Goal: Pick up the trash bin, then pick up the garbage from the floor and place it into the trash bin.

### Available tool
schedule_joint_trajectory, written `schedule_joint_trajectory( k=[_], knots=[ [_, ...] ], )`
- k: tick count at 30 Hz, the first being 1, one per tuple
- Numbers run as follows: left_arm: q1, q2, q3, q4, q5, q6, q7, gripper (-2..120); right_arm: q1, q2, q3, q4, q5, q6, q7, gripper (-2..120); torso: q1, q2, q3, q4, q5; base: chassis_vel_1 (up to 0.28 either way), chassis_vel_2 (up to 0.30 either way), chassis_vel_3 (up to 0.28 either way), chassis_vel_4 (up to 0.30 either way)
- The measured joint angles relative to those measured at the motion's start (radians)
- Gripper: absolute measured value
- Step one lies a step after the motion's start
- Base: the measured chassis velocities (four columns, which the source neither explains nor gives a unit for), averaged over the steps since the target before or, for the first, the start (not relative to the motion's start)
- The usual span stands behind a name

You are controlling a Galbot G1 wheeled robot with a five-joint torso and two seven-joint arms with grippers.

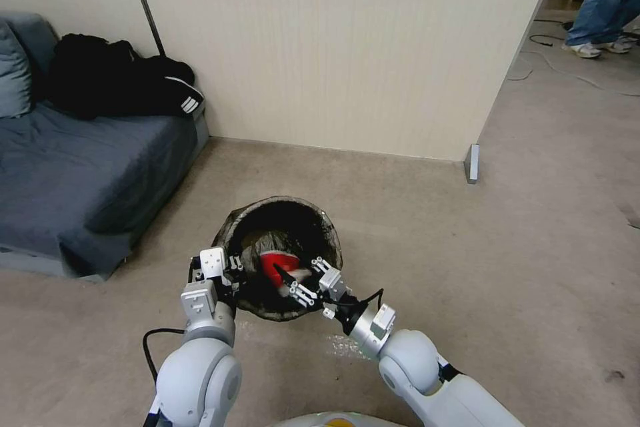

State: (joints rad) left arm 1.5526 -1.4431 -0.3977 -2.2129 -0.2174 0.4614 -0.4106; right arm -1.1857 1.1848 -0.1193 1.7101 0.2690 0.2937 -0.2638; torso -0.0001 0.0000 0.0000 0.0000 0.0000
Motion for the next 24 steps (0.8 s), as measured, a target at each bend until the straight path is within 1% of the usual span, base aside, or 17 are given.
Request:
schedule_joint_trajectory(
  k=[1, 2, 3, 4, 5, 7, 8, 9, 11, 12, 15, 16, 19, 20, 21, 23, 24],
  knots=[
    [0.0, 0.0, 0.0, 0.0, 0.0, 0.0, 0.0, 2, 0.0, 0.0, 0.0, 0.0, 0.0, 0.0, 0.0, 65, 0.0, 0.0, 0.0, 0.0, 0.0, 0.0, 0.0, 0.0, 0.0],
    [-0.001, 0.0, 0.001, 0.0, 0.0, 0.0, 0.0, 2, -0.004, -0.004, 0.0, 0.007, -0.002, 0.0, 0.0, 72, 0.0, 0.0, 0.0, 0.0, 0.0, 0.0, 0.0, 0.0, 0.0],
    [-0.003, 0.0, 0.001, 0.0, 0.0, 0.0, 0.0, 2, -0.007, -0.009, 0.0, 0.013, -0.004, 0.001, 0.0, 76, 0.0, 0.0, 0.0, 0.0, 0.0, 0.0, 0.0, 0.0, 0.0],
    [-0.003, 0.0, 0.002, 0.001, 0.001, 0.0, 0.0, 2, -0.009, -0.012, 0.0, 0.017, -0.005, 0.001, 0.0, 78, 0.0, 0.0, 0.0, 0.0, 0.0001, 0.0, 0.0, 0.0, 0.0],
    [-0.003, 0.0, 0.002, 0.001, 0.001, 0.0, 0.0, 2, -0.009, -0.012, 0.0, 0.017, -0.005, 0.001, 0.0, 78, 0.0, 0.0, 0.0, 0.0, 0.0001, 0.0, 0.0, 0.0, 0.0],
    [-0.005, 0.002, 0.003, 0.004, 0.001, 0.0, 0.0, 2, -0.018, -0.024, 0.003, 0.04, -0.014, 0.003, 0.0, 90, 0.0, 0.0, 0.0, 0.0, 0.0, 0.0, 0.0, 0.0, 0.0],
    [-0.005, 0.002, 0.003, 0.004, 0.001, 0.0, 0.0, 2, -0.018, -0.024, 0.003, 0.04, -0.014, 0.003, 0.0, 90, 0.0, 0.0, 0.0, 0.0, 0.0, 0.0, 0.0, 0.0, 0.0],
    [-0.005, 0.005, 0.003, 0.007, 0.001, 0.0, 0.003, 2, -0.031, -0.034, 0.012, 0.075, -0.024, 0.007, 0.002, 96, 0.0, 0.0, 0.0, 0.0, 0.0, 0.0, 0.0, 0.0, 0.0],
    [-0.005, 0.01, 0.003, 0.014, 0.002, -0.002, 0.009, 2, -0.054, -0.04, 0.038, 0.141, -0.044, 0.012, 0.013, 100, 0.0, 0.0, 0.0, 0.0, 0.0, 0.0, 0.0, 0.0, 0.0],
    [-0.005, 0.01, 0.003, 0.014, 0.002, -0.002, 0.009, 2, -0.054, -0.04, 0.038, 0.141, -0.044, 0.012, 0.013, 100, 0.0, 0.0, 0.0, 0.0, 0.0, 0.0, 0.0, 0.0, 0.0],
    [-0.006, 0.022, 0.001, 0.025, 0.005, -0.004, 0.013, 2, -0.093, -0.022, 0.11, 0.271, -0.076, 0.01, 0.045, 100, 0.0, 0.0, 0.0, 0.0001, 0.0, 0.0, 0.0, 0.0, 0.0],
    [-0.006, 0.022, 0.001, 0.025, 0.005, -0.004, 0.013, 2, -0.093, -0.022, 0.11, 0.271, -0.076, 0.01, 0.045, 100, 0.0, 0.0, 0.0, 0.0001, 0.0, 0.0, 0.0, 0.0, 0.0],
    [-0.006, 0.033, -0.003, 0.03, 0.013, -0.007, 0.017, 2, -0.148, 0.005, 0.202, 0.403, -0.087, -0.008, 0.08, 100, 0.0, 0.0, 0.0, 0.0, 0.0, 0.0, 0.0, 0.0, 0.0],
    [-0.006, 0.033, -0.003, 0.03, 0.013, -0.007, 0.017, 2, -0.148, 0.005, 0.202, 0.403, -0.087, -0.008, 0.08, 100, 0.0, 0.0, 0.0, 0.0, 0.0, 0.0, 0.0, 0.0, 0.0],
    [-0.006, 0.035, -0.004, 0.031, 0.014, -0.008, 0.018, 2, -0.164, 0.012, 0.227, 0.426, -0.093, -0.01, 0.087, 100, 0.0, 0.0, 0.0, 0.0001, -0.0001, 0.0, 0.0, 0.0, 0.0],
    [-0.006, 0.039, -0.008, 0.033, 0.016, -0.012, 0.018, 2, -0.224, 0.042, 0.31, 0.489, -0.126, -0.011, 0.115, 100, 0.0, 0.0, 0.0, -0.0002, -0.0001, 0.0, 0.0, 0.0, 0.0],
    [-0.006, 0.039, -0.008, 0.033, 0.016, -0.012, 0.018, 2, -0.224, 0.042, 0.31, 0.489, -0.126, -0.011, 0.115, 100, 0.0, 0.0, 0.0, -0.0002, -0.0001, 0.0, 0.0, 0.0, 0.0]
  ],
)
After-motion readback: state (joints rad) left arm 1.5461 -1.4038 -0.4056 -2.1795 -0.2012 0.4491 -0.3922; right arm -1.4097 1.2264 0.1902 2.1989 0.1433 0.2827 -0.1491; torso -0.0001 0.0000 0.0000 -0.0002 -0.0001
